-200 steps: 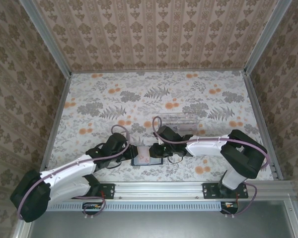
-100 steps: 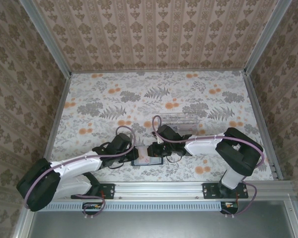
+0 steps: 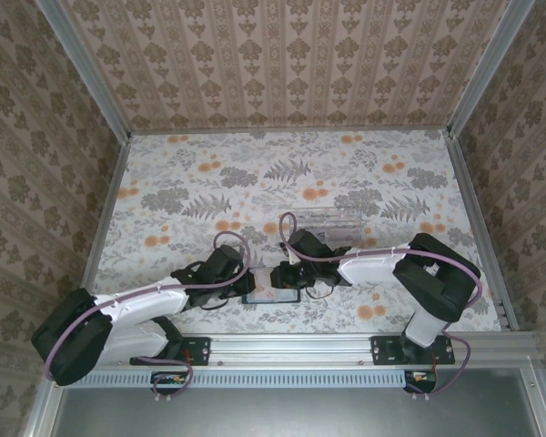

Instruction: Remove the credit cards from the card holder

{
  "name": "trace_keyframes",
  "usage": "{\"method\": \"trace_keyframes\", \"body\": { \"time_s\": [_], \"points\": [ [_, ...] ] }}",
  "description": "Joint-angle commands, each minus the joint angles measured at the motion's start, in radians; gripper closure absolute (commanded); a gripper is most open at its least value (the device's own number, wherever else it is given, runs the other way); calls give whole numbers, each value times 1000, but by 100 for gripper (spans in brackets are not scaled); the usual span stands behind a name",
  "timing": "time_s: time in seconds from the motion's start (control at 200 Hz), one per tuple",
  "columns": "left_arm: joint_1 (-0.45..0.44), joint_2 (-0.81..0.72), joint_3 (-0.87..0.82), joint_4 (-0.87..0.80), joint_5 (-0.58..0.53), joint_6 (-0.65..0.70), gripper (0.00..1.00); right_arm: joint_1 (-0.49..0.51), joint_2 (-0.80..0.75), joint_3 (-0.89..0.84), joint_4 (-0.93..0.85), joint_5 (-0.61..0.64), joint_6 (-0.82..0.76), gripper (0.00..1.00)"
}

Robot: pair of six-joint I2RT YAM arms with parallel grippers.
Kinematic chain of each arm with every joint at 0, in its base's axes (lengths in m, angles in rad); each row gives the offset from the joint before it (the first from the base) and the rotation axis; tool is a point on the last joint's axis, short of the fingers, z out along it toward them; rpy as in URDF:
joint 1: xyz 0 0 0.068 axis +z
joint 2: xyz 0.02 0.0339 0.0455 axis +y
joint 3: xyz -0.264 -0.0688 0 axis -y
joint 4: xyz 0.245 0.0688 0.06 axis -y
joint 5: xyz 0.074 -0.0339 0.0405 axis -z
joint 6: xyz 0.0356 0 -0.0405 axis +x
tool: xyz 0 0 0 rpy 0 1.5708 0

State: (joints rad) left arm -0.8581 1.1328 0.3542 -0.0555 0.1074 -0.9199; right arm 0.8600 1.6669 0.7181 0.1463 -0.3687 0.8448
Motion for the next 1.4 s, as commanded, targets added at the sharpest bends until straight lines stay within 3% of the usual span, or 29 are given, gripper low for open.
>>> {"method": "trace_keyframes", "body": {
  "time_s": [0.0,0.57,0.935,1.395],
  "points": [
    [-12,18,14,-52,-23,-8,91,-5,-33,-19,-46,26,1,75],
    [-30,38,31,-59,-32,-12,94,-21,27,-29,70,-50,46,85],
    [-30,80,58,-115,-60,-16,100,-51,12,-82,119,-70,62,80],
    [-29,120,74,-113,-54,-14,100,-67,-13,-123,149,-90,73,78]
  ]
}}
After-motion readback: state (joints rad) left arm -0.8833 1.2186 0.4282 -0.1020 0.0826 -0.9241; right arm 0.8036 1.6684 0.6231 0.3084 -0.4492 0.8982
